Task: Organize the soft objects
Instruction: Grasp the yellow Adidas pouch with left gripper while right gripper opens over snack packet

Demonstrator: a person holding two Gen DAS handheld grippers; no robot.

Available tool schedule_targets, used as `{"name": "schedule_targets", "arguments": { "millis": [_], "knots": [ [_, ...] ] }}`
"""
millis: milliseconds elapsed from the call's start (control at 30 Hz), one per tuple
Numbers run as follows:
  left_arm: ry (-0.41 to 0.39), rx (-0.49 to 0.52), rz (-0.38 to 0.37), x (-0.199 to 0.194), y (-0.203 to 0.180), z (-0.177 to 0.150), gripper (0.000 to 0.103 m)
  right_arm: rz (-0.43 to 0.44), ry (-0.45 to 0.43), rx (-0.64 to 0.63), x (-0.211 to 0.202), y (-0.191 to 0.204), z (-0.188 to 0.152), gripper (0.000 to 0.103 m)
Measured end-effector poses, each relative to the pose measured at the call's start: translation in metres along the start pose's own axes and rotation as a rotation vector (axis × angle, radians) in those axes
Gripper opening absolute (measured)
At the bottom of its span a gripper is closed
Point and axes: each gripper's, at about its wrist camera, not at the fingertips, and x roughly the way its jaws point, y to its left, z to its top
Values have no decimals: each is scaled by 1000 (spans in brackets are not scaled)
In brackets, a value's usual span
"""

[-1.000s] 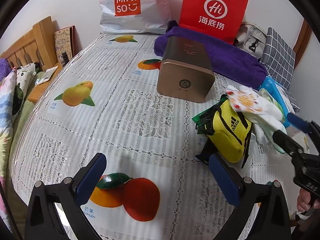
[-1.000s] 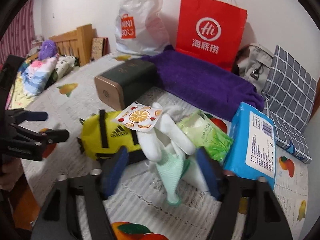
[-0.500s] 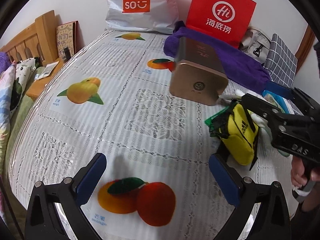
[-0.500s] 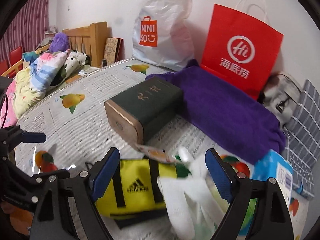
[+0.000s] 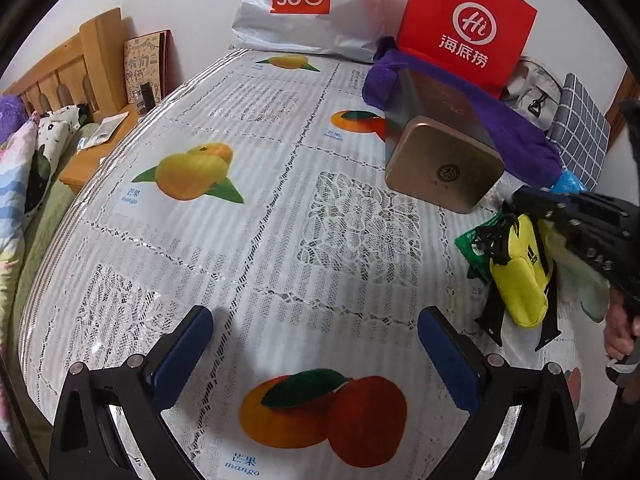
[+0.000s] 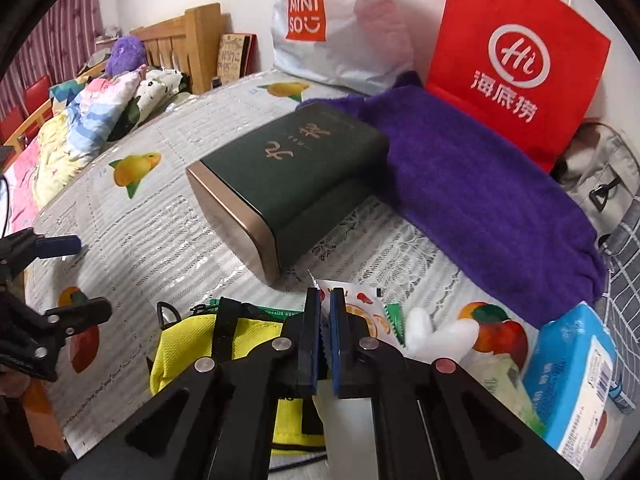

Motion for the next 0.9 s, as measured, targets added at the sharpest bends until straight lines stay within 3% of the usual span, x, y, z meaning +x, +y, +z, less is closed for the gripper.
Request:
{"name": "schedule_targets", "arguments": {
  "millis": [267, 533, 700, 900],
  "knots": [
    [-12, 23, -16, -10, -20, -3, 103, 73, -142, 137, -68, -17, -20, 3],
    [-42, 66, -75, -21, -53, -6, 103, 86, -246, 225, -134, -33, -79, 2],
    [-74, 103, -81, -23, -81, 2, 102, 53, -254, 284, -155, -49, -123, 2],
    [-74, 115, -91, -11, -105, 18, 102, 21, -206, 400, -155, -79, -175, 3]
  ]
}}
